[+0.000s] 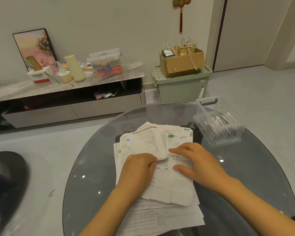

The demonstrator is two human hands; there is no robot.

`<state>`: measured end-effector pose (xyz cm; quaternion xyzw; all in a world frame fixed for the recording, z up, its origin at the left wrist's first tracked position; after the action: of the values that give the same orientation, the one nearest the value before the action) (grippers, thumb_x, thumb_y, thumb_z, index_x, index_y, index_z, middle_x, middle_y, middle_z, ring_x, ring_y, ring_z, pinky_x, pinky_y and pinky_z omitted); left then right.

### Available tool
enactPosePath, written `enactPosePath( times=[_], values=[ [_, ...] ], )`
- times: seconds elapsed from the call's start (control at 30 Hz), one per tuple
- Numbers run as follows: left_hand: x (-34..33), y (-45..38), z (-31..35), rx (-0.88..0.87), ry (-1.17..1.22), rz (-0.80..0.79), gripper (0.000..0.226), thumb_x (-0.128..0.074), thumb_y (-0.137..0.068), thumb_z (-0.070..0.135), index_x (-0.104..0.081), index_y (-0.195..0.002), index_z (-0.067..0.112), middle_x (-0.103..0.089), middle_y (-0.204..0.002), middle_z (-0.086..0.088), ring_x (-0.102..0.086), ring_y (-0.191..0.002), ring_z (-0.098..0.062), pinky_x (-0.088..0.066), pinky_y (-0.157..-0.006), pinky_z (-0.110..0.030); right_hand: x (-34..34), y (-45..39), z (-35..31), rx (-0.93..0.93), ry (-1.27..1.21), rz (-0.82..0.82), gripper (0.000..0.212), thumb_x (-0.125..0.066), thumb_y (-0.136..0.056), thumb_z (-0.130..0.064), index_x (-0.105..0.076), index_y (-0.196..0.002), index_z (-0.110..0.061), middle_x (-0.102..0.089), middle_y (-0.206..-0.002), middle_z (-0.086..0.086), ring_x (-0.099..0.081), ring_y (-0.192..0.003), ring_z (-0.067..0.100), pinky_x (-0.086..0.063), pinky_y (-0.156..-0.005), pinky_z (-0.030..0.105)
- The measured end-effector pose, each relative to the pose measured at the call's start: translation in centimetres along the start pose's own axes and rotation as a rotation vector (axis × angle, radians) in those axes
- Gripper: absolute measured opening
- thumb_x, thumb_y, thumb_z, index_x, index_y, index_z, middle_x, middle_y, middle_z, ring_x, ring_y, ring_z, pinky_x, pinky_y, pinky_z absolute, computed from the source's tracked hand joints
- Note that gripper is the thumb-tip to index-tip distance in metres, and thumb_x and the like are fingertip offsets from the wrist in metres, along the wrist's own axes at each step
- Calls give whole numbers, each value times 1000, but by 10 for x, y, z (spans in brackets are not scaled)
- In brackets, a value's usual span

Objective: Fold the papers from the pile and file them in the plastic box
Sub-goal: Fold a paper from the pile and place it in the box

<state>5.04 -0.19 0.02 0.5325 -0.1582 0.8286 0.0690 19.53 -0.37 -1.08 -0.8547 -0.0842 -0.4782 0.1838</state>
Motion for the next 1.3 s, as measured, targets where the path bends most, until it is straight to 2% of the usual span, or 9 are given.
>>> enactPosePath(
  times=[0.2,0.4,0.53,0.6,0.8,0.93,1.07,1.2,1.3],
  values=[
    [-10,15,11,41,239,-68,16,-61,-88,36,-72,-92,27,-69,-97,16,-59,-91,2,-44,-82,-16,-1,3,3,7,-116,-73,20,-68,-83,-33,-70,-102,-28,-58,-119,-16,-45,-117,2,-36,-101,26],
    [-15,16,-3,186,486,-225,11,-71,-78,36,-70,-89,37,-67,-87,28,-58,-85,13,-41,-71,-9,-2,7,9,-111,-257,-162,12,-52,-94,-26,-57,-102,-19,-66,-100,-11,-57,-85,0,-45,-72,17],
    [-19,18,-3,229,553,-250,36,-73,-77,28,-65,-111,35,-68,-102,24,-61,-93,10,-47,-78,-11,-4,8,12,-168,-330,-125,15,-48,-95,-32,-49,-99,-18,-67,-83,-5,-60,-73,19,-50,-69,37],
    [-21,18,-6,260,550,-195,40,-72,-78,25,-58,-114,37,-65,-105,23,-60,-93,9,-46,-75,-8,-6,6,13,-193,-313,-78,18,-51,-93,-32,-45,-95,-15,-58,-69,-4,-50,-61,16,-44,-62,34],
    [-28,14,-8,276,466,-131,73,-76,-76,24,-30,-130,39,-49,-114,20,-53,-110,-7,-43,-81,-10,-23,6,19,-315,-312,-101,60,-74,-72,-43,-40,-121,-35,-56,-108,-9,-56,-97,9,-51,-84,30],
    [-38,13,-11,262,359,-171,107,-78,-75,28,1,-147,40,-36,-142,7,-43,-125,-15,-39,-105,-32,-33,8,21,-343,-188,-155,84,-75,-69,-45,-27,-137,-37,-45,-108,-8,-41,-107,15,-42,-93,33],
    [-44,12,-21,264,264,-223,107,-76,-74,33,2,-147,42,-34,-136,6,-41,-122,-22,-36,-106,-40,-32,8,26,-331,-163,-203,99,-74,-75,-37,-4,-145,-42,-43,-99,-12,-38,-106,15,-34,-99,31],
    [-43,14,-30,274,208,-239,103,-76,-74,33,-4,-147,43,-32,-129,9,-39,-120,-23,-34,-107,-38,-27,8,21,-257,-100,-273,94,-69,-82,-31,1,-139,-53,-42,-100,-15,-36,-103,11,-30,-99,28],
    [-35,13,-31,262,156,-218,95,-75,-75,34,-12,-146,44,-21,-135,12,-32,-123,-19,-31,-107,-32,-26,10,16,-161,29,-279,64,-62,-87,-33,-27,-136,-54,-32,-121,-13,-29,-116,12,-20,-102,24]
  ],
)
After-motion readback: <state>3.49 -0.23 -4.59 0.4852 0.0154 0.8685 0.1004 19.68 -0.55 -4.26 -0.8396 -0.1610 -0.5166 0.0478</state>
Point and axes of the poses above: each hand's wrist, its own y-axis away from the middle knuckle, its own x-axis out of the back of the hand, z = x × y, the point moved 10 cm from there along -y, towards the middle knuckle
